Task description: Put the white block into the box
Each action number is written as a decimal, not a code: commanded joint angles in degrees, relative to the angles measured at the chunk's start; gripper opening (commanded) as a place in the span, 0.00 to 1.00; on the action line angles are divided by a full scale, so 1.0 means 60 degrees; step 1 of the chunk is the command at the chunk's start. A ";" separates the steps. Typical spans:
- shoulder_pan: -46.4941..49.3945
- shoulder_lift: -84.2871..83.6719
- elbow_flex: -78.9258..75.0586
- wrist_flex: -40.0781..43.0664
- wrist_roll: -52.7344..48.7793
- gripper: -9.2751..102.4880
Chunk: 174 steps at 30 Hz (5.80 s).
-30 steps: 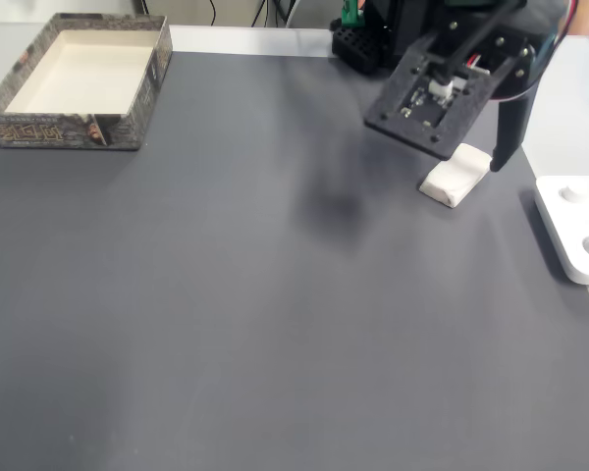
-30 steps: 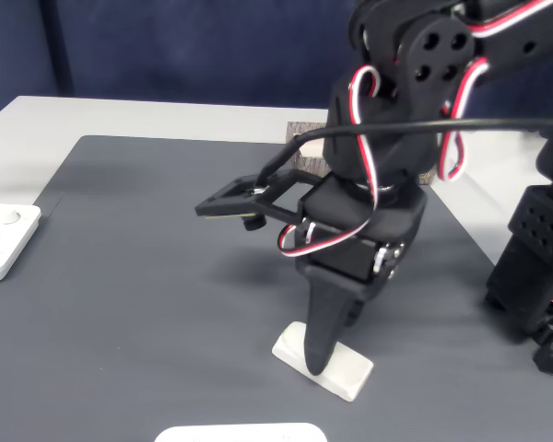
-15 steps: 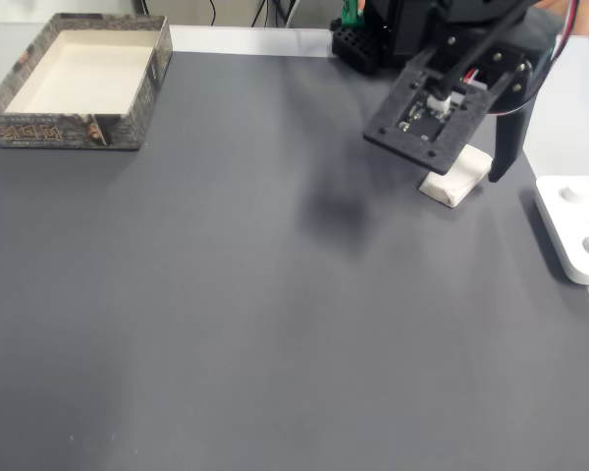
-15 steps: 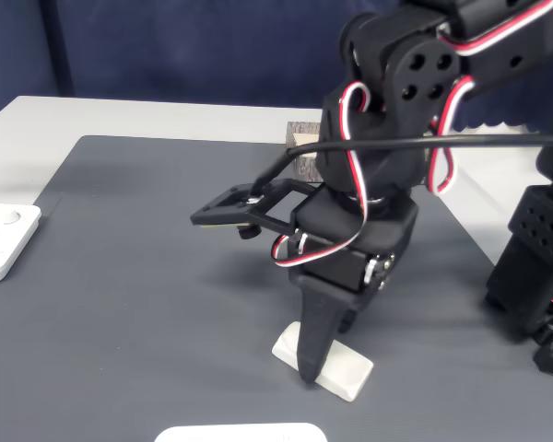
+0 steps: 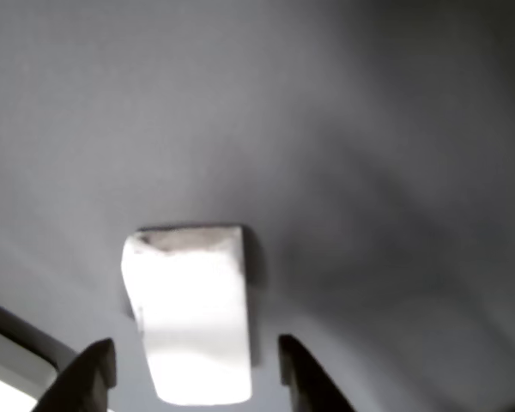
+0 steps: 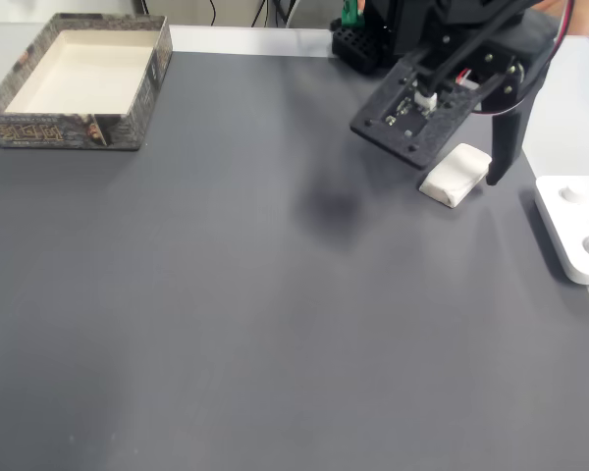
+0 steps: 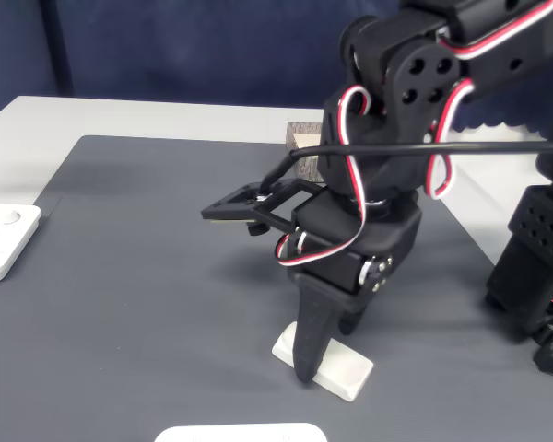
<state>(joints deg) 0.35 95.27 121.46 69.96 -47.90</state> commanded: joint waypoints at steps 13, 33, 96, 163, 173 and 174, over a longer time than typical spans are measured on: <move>0.0015 -0.0483 -0.0352 -0.0337 0.0015 0.31; -0.0073 -0.0542 -0.0483 -0.0996 0.0308 0.30; 0.5347 0.1128 -0.4043 0.3223 0.4980 0.07; 1.2612 -0.6504 -1.1851 0.2432 2.2090 0.07; 1.2539 -0.7163 -1.2187 0.2080 2.2090 0.07; 1.2568 -0.7207 -1.2202 0.2080 2.2119 0.07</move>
<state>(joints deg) 76.82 51.24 52.56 83.14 84.29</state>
